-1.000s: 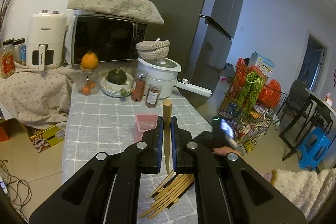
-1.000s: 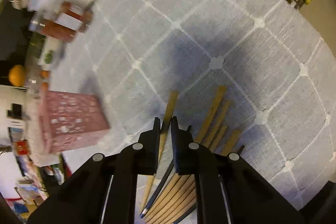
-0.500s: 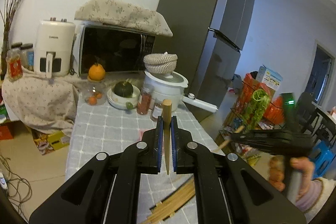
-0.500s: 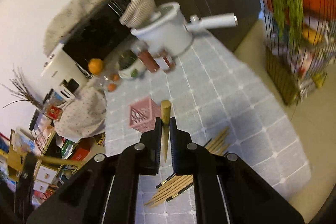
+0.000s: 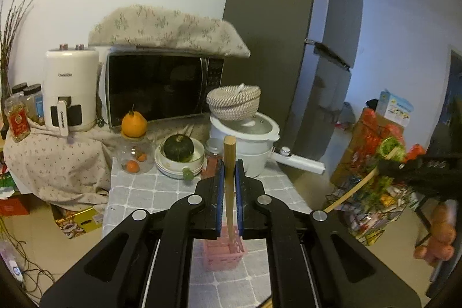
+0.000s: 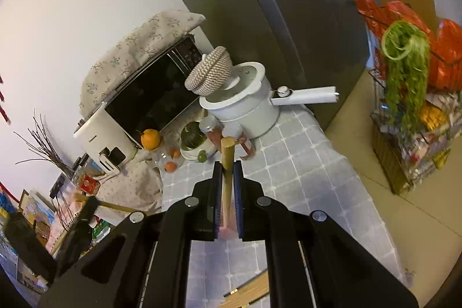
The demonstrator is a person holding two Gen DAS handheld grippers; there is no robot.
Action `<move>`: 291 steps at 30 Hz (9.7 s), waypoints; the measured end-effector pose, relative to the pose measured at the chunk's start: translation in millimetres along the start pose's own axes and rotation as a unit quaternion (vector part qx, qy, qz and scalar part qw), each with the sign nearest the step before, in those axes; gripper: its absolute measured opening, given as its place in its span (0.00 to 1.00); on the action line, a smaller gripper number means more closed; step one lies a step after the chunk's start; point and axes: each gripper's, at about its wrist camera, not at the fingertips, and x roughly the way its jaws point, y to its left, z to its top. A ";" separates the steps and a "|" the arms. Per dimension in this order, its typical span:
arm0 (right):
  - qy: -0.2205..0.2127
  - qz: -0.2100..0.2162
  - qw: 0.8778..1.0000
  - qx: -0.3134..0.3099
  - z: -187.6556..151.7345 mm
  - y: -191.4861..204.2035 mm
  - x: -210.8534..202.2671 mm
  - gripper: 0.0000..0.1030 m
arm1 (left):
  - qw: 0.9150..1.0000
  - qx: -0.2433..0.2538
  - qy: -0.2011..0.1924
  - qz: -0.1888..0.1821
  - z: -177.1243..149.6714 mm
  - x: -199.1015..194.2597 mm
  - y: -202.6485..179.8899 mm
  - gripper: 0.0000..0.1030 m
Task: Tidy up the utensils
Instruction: 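Lower the stick into the pink basket and open the left tool, then move the left tool back down to the chopstick pile, then close the left tool on one stick at the end of the pile, then lift the stick upright with the left tool and carry it over the basket, then lower the stick into the pink basket and open the left tool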
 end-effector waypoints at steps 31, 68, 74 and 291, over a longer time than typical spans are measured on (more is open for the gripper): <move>0.060 -0.003 0.994 -0.096 -46.5 53.8 134.9 0.08 | 0.995 -0.094 0.003 0.014 -27.0 14.3 56.4 0.37; -0.073 -0.139 0.986 -0.053 -147.8 -56.6 -14.1 0.94 | 0.996 -0.023 0.049 0.071 -111.9 -26.7 -33.2 0.93; 0.015 -0.172 0.984 0.037 -182.3 -140.1 -11.9 0.94 | 0.992 -0.006 0.113 0.061 -132.8 2.4 -42.7 0.93; 0.041 0.044 0.989 -0.134 -51.8 75.9 137.3 0.07 | 0.990 -0.109 0.054 0.074 -54.6 13.1 52.6 0.09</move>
